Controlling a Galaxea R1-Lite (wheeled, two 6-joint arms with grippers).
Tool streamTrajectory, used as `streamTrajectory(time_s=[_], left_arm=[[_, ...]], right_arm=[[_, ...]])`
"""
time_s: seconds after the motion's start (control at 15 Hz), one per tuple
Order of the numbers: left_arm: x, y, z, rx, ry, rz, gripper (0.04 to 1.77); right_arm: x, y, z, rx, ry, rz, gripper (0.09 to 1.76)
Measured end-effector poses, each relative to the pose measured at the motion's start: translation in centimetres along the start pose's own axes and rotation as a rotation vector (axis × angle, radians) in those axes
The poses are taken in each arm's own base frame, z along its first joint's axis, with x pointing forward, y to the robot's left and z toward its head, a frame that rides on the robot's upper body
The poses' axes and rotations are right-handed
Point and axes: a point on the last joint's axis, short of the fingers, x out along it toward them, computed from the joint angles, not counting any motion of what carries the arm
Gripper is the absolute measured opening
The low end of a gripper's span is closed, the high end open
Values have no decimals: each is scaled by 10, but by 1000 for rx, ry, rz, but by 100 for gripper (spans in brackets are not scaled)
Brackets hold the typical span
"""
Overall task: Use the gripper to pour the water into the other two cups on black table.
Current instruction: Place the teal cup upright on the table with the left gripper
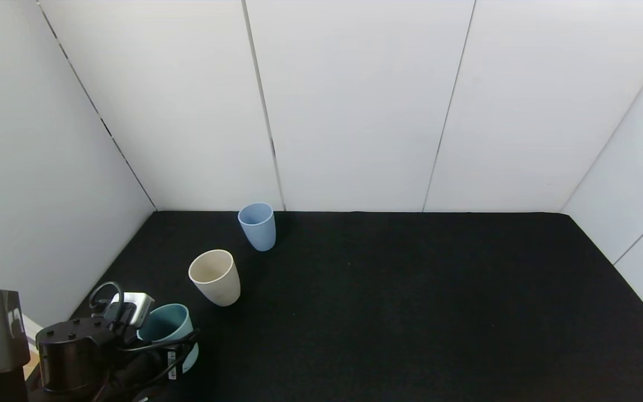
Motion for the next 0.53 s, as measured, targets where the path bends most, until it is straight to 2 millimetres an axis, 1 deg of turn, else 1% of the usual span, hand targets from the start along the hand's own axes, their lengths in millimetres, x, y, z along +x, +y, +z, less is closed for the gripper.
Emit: streamTrajectory(time_s=[0.53], left_arm=[[1,0,-1,0,0,-1,115]], right_arm=[[0,0,0,0,0,0,171]])
